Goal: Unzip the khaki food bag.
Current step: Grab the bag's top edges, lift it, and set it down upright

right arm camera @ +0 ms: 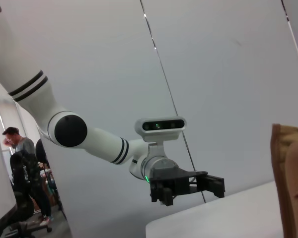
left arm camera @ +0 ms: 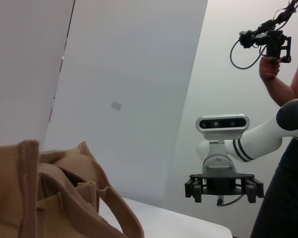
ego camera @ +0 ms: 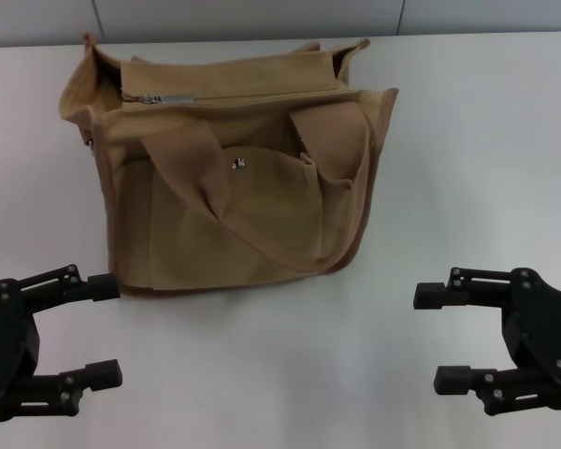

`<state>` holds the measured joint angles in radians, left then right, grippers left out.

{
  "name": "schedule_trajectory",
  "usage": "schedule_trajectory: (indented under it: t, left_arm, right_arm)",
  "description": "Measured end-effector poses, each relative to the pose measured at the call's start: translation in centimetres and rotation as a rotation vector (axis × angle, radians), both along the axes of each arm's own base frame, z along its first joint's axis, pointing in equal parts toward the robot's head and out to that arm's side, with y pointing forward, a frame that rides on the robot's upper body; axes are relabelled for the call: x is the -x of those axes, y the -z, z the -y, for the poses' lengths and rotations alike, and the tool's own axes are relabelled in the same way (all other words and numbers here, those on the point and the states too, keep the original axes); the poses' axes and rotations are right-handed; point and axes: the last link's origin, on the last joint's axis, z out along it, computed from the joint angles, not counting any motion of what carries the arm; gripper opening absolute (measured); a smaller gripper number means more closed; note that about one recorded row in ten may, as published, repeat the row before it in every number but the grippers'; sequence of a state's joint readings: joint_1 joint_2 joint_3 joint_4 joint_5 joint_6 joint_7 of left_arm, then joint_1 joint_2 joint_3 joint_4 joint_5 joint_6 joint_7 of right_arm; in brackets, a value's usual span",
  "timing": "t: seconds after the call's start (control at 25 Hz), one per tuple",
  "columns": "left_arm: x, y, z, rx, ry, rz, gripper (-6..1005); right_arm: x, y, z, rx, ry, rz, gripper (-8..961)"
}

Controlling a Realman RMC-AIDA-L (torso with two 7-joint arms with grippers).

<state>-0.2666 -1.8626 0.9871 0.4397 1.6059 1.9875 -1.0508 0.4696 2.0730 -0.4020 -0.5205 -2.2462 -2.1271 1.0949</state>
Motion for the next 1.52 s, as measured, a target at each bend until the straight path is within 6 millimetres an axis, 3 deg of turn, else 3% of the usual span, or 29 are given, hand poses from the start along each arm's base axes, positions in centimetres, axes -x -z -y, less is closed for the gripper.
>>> schedule_trajectory:
  t: [0.64, 1.2, 1.52]
  left_arm:
    - [0.1, -0.1, -0.4, -0.019, -0.027, 0.005, 856]
    - [-0.8, 0.0, -4.4, -0.304, -0.301, 0.156, 853]
    - [-2.3, 1.6, -6.0, -0.305, -0.301, 0.214, 851]
  right_arm:
    - [0.1, 0.1, -0.2, -0.011, 0.006, -0.006, 775]
    - [-0.2, 0.1, -0.1, -0.026, 0.016, -0.004, 776]
    - [-0.3, 0.2, 0.0, -0.030, 0.025, -0.005, 775]
